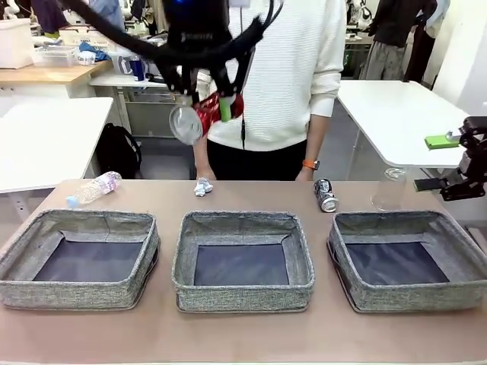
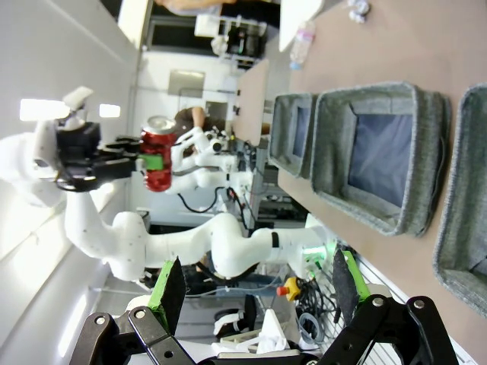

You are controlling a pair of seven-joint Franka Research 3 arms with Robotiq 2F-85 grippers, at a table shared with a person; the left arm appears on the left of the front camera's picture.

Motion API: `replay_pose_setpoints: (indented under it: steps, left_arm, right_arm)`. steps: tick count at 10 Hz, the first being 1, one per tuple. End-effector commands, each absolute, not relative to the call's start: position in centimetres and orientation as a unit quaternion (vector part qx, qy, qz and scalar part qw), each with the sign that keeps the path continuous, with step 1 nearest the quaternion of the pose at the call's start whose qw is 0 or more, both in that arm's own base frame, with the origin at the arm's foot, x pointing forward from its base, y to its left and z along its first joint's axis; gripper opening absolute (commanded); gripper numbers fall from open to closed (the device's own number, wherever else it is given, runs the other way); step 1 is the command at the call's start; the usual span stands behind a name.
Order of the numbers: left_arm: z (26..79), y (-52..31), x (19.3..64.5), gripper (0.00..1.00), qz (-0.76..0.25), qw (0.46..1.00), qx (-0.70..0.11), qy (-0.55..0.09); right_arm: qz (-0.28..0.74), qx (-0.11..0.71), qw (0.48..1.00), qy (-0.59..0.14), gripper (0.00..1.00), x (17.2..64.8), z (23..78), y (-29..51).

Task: Sort the waste into the appropriate baskets.
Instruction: Pick up the waste item pointed out by the person.

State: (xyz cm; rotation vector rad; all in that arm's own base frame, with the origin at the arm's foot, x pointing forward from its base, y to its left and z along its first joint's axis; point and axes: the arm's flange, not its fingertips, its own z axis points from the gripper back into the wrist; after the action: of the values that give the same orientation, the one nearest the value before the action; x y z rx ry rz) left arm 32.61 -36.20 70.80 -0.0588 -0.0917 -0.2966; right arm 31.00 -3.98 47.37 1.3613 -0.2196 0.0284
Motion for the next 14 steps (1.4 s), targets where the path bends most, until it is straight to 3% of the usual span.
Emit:
replay_pose_setpoints:
  steps: [1, 8, 14]
  left_arm:
    - [73.8, -39.0, 33.3, 0.43, -0.151, 0.987, -0.002, -0.054]
    - [77.1, -41.2, 33.7, 0.43, -0.162, 0.984, -0.040, -0.055]
    - [75.9, -40.4, 33.6, 0.43, -0.168, 0.983, -0.041, -0.059]
  right_arm:
    - [0.020, 0.634, 0.765, -0.110, 1.00, 31.2, 47.5, -3.8]
    - [0.020, 0.634, 0.765, -0.110, 1.00, 31.2, 47.5, -3.8]
    - [0.020, 0.634, 0.765, -0.110, 1.00, 31.2, 47.5, -3.8]
